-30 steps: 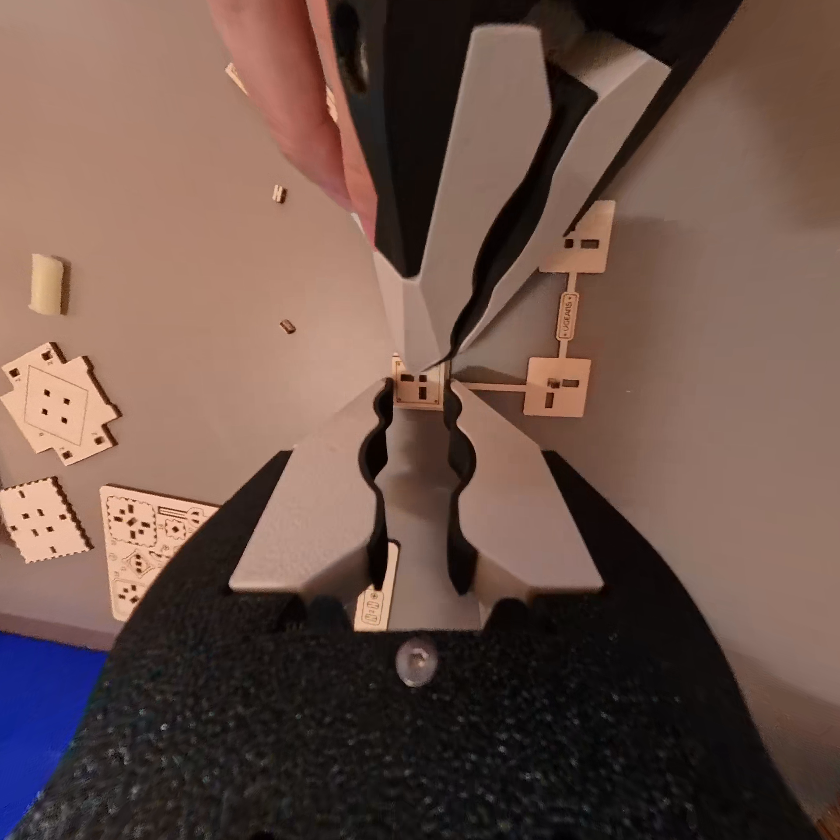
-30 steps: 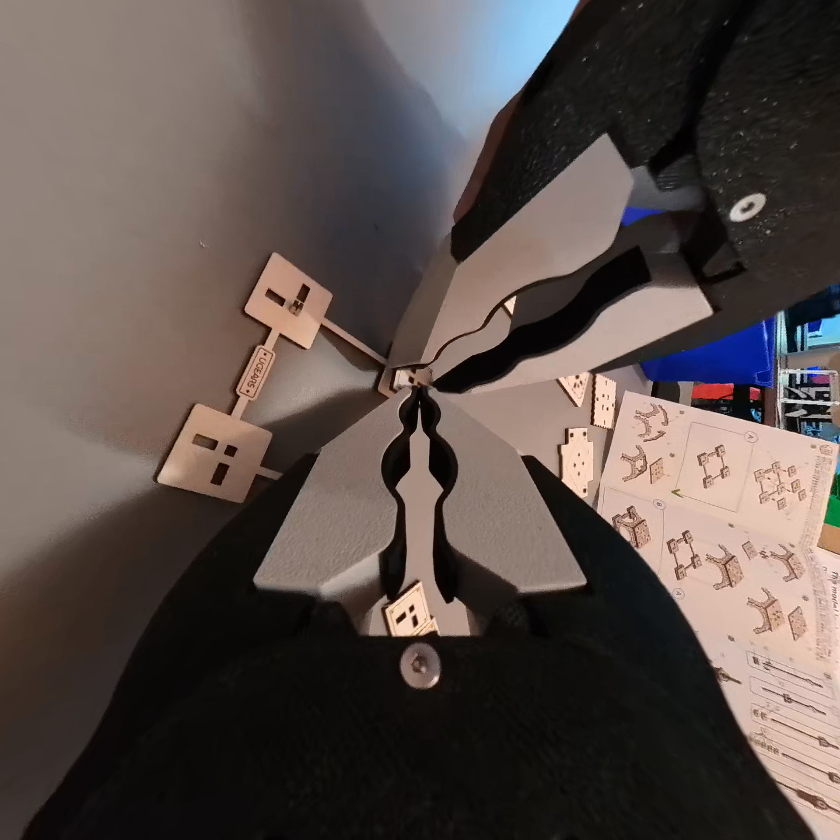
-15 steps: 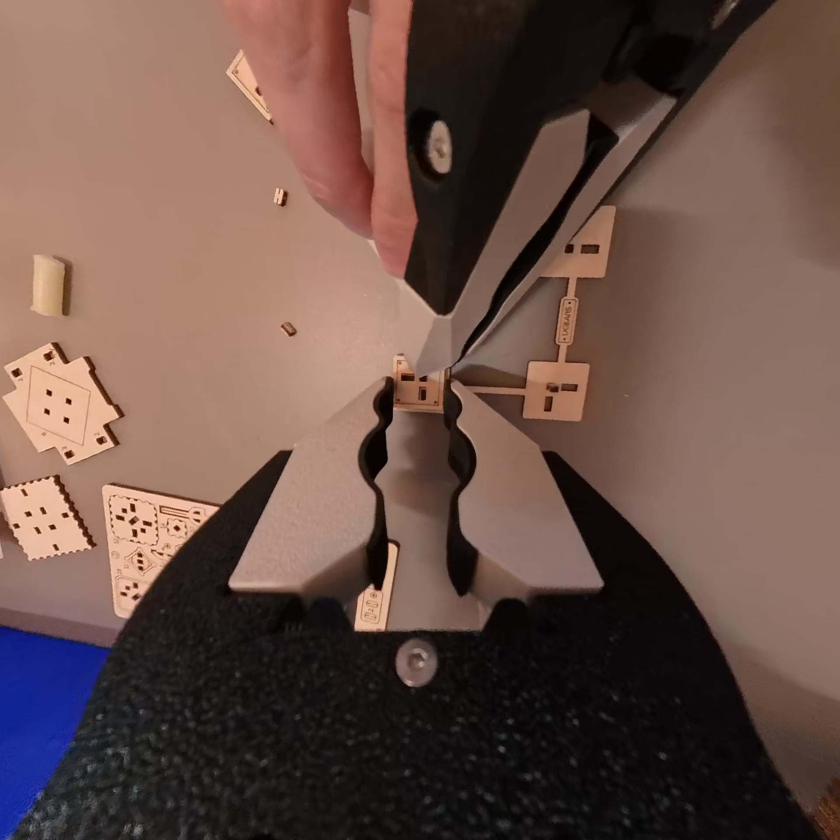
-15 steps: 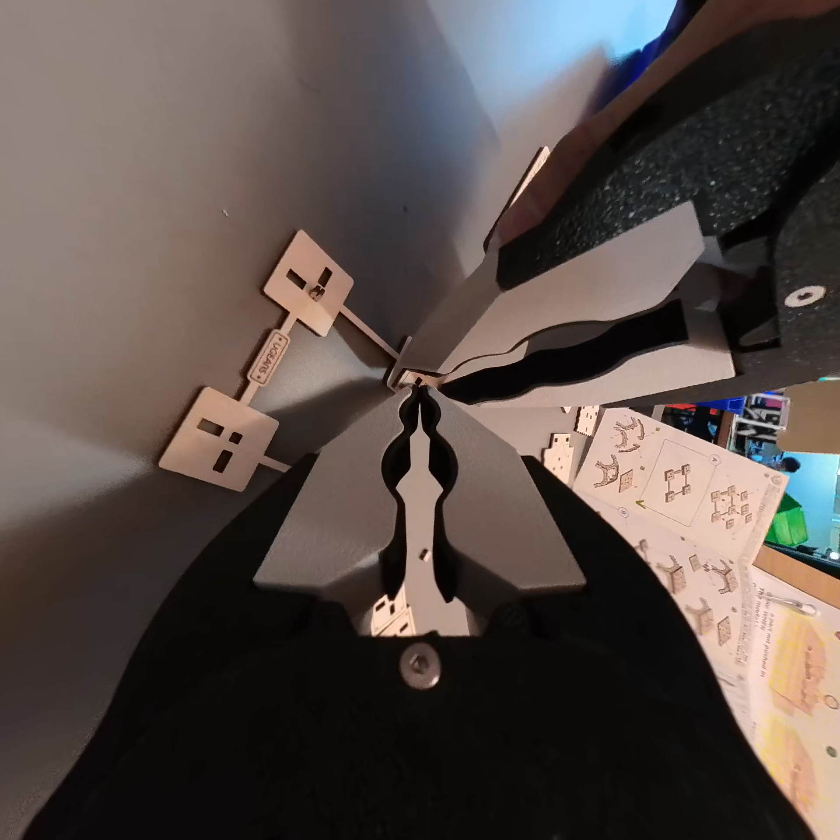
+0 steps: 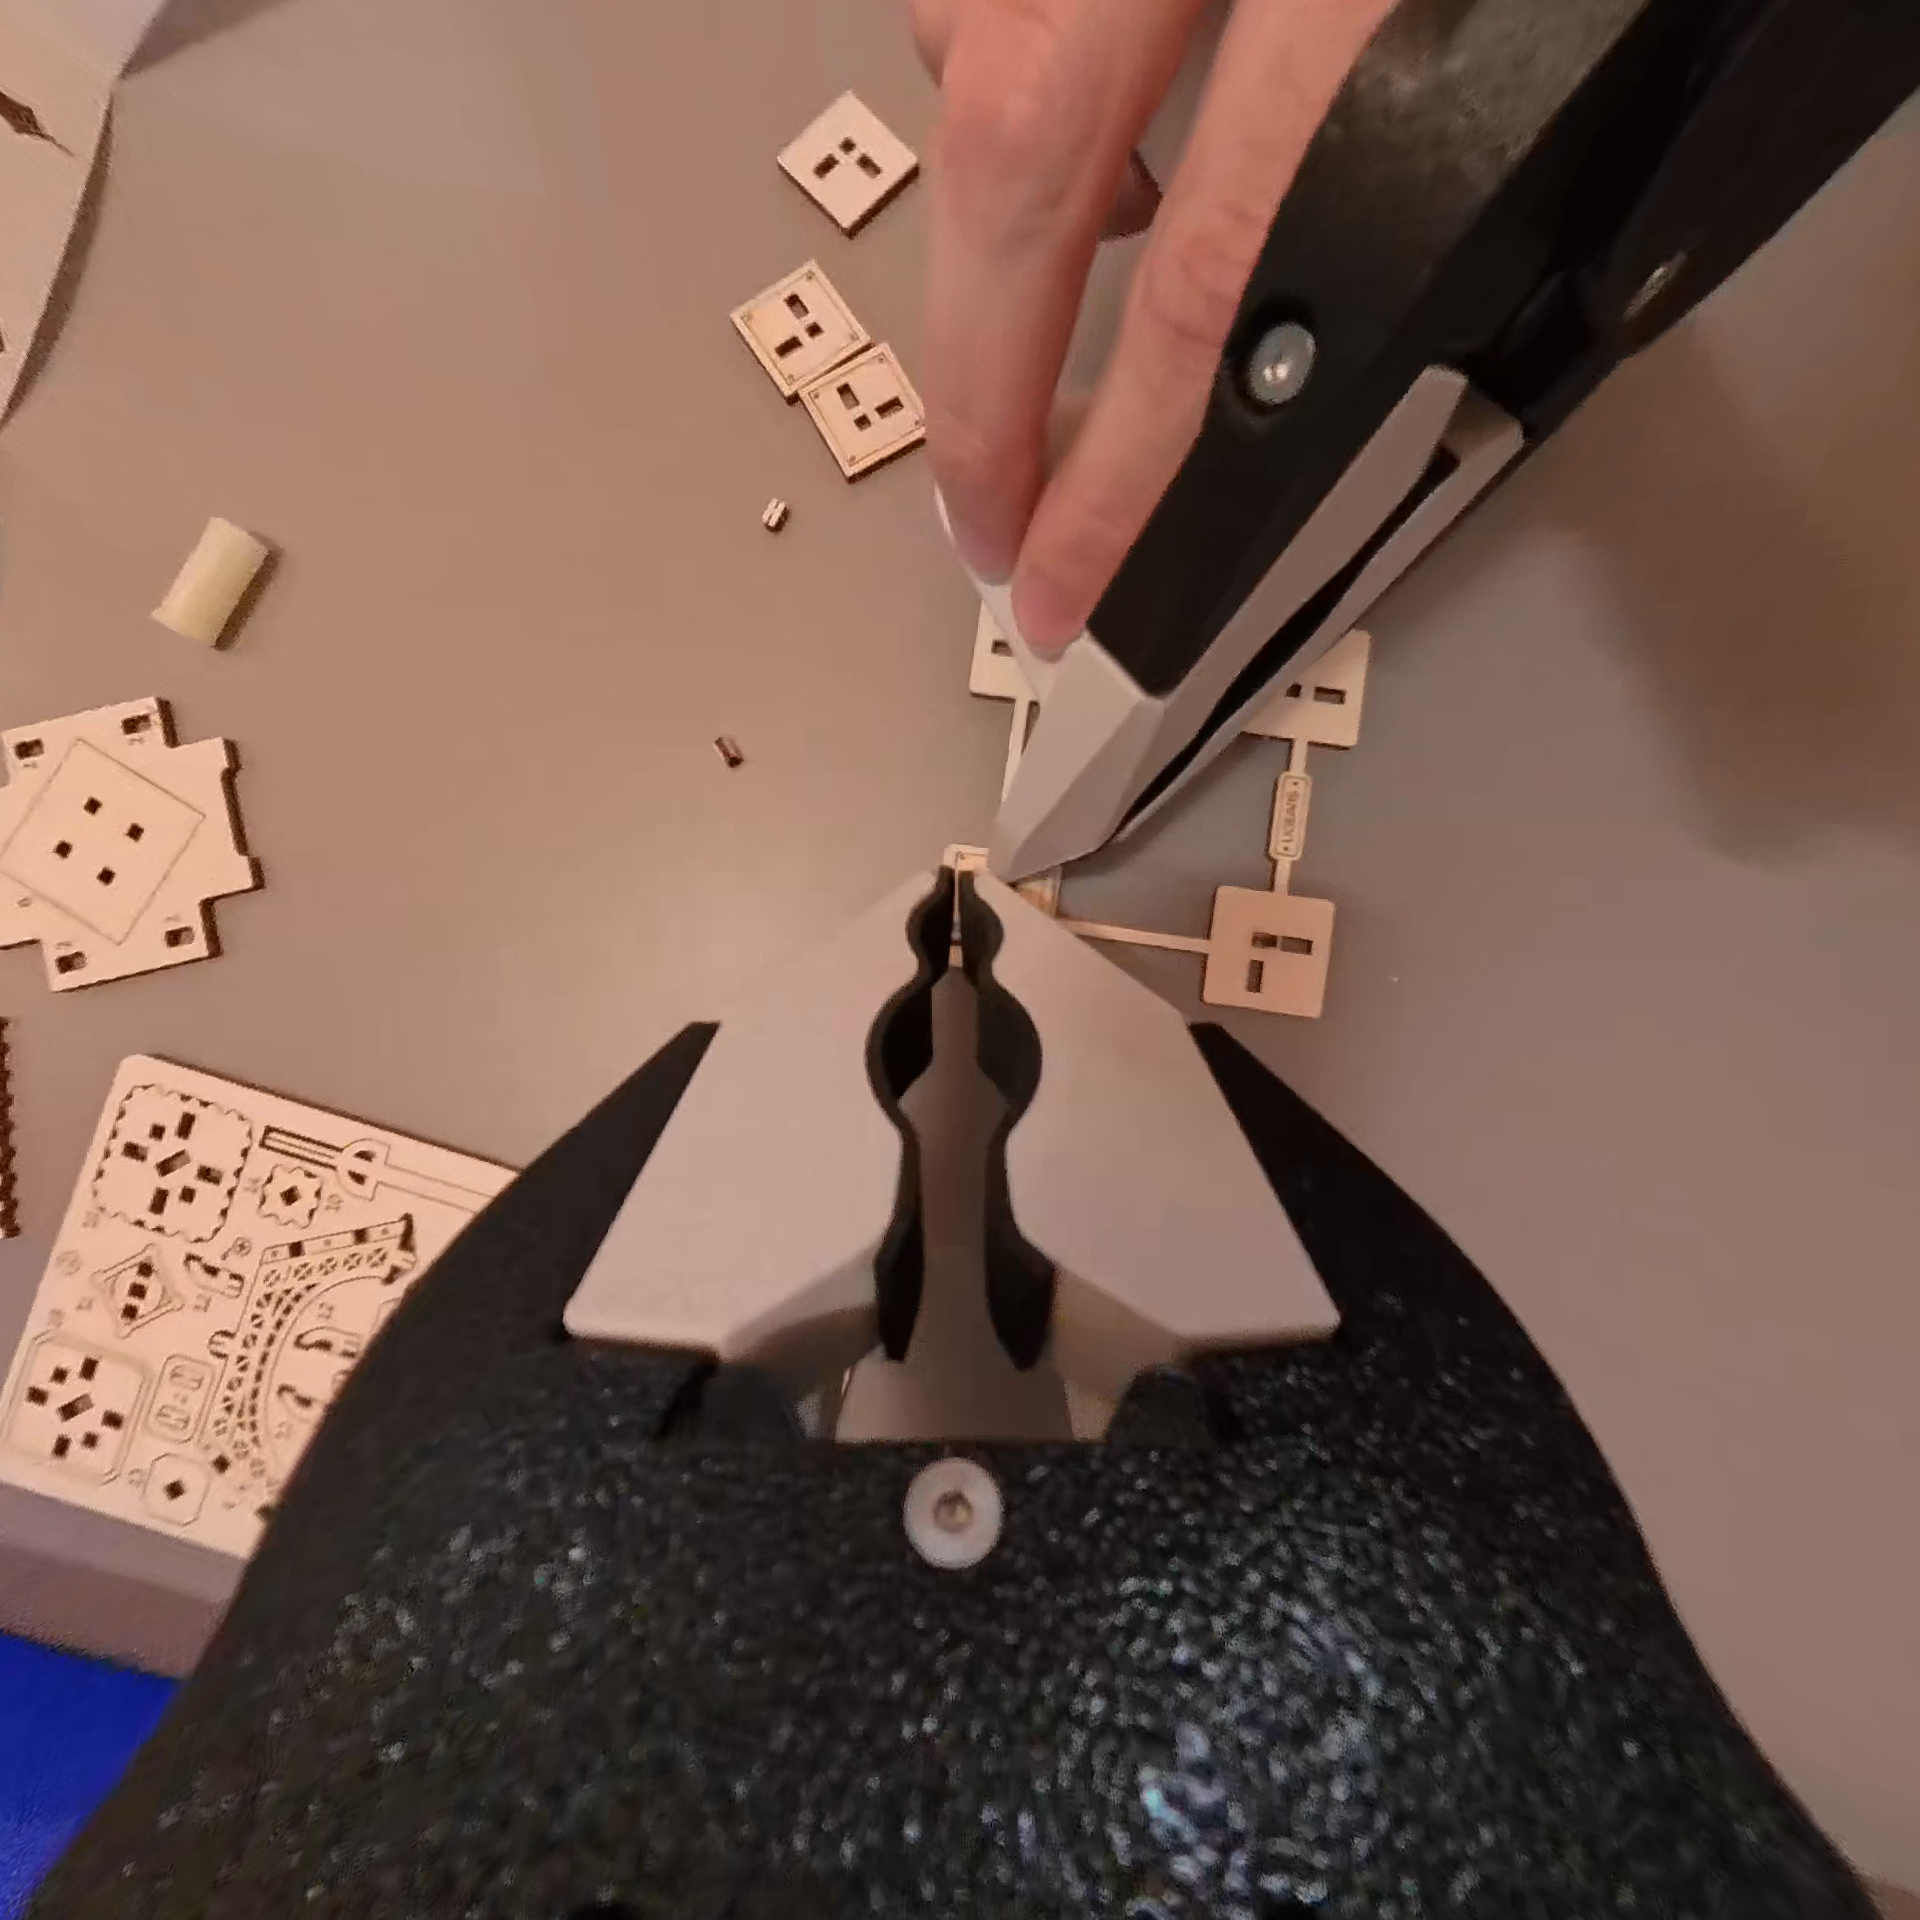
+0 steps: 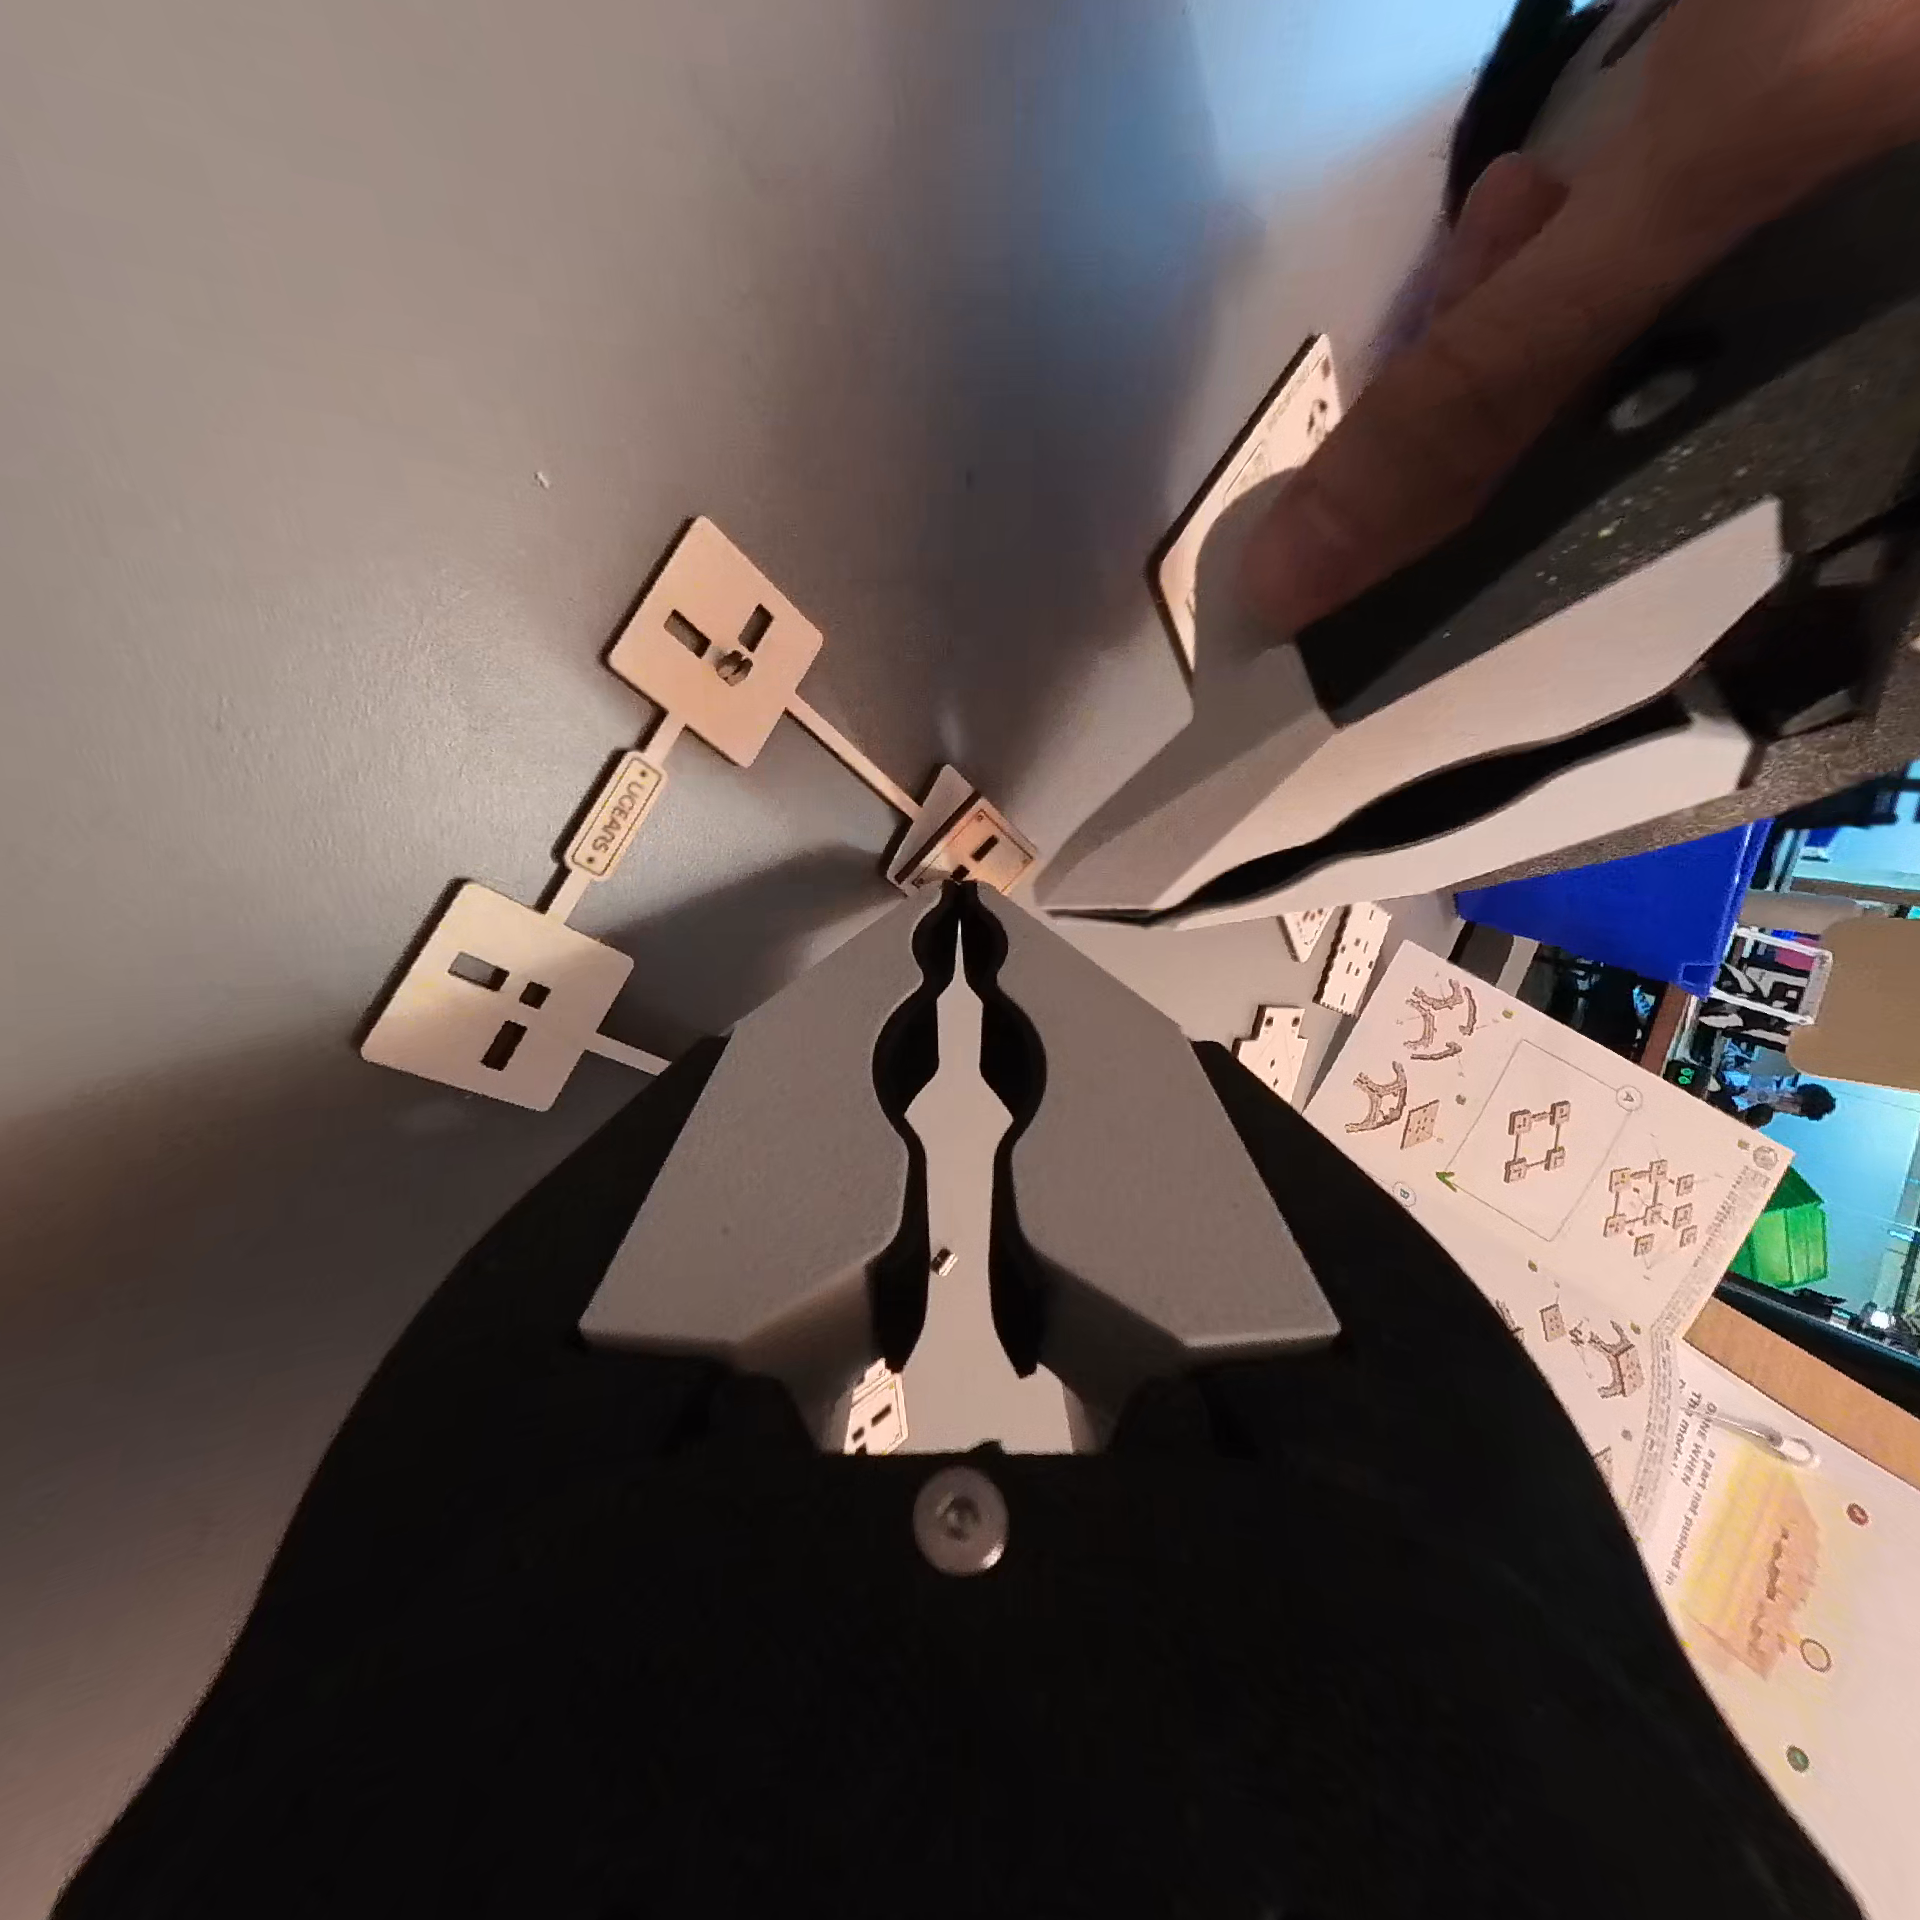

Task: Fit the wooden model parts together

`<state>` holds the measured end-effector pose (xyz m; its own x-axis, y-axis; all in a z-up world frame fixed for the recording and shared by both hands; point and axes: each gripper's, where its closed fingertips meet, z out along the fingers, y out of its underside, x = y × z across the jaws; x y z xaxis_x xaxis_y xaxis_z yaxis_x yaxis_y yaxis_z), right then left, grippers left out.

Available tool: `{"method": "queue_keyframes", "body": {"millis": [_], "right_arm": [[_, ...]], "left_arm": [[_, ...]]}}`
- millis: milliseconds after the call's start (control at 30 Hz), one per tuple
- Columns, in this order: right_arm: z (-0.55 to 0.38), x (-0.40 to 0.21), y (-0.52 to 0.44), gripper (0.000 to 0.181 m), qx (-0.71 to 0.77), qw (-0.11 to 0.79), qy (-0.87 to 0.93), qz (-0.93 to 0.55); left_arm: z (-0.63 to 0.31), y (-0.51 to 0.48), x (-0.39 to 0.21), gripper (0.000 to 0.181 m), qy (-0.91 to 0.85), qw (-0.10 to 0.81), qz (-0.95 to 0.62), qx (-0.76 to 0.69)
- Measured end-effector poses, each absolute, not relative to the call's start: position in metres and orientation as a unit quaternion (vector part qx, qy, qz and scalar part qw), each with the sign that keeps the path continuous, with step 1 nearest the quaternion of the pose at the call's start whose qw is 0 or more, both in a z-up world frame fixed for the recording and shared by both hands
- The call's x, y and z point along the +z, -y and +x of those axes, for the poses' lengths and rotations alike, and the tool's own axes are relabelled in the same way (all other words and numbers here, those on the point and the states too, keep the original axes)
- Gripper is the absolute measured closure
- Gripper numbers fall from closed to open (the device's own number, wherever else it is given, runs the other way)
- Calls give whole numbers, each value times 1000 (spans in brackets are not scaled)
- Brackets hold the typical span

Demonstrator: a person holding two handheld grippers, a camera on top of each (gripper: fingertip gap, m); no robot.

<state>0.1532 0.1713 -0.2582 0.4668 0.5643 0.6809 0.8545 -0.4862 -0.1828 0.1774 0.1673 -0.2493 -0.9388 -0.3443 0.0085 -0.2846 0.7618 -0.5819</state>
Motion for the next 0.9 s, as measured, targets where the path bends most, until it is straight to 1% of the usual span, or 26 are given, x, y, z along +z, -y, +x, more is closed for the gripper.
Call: {"method": "queue_keyframes", "body": {"millis": [133, 367, 633, 900], "right_arm": [[153, -258, -172, 181, -277, 259, 435, -817], [153, -258, -172, 181, -278, 257, 434, -817], [153, -254, -172, 181, -264, 278, 417, -824], [153, -258, -170, 181, -265, 265, 419, -827]], "left_arm": [[169, -167, -254, 181, -944, 43, -156, -288], [165, -170, -259, 181, -945, 70, -158, -277], [165, -171, -262, 181, -937, 58, -177, -296], [165, -168, -260, 181, -938, 50, -175, -296]]}}
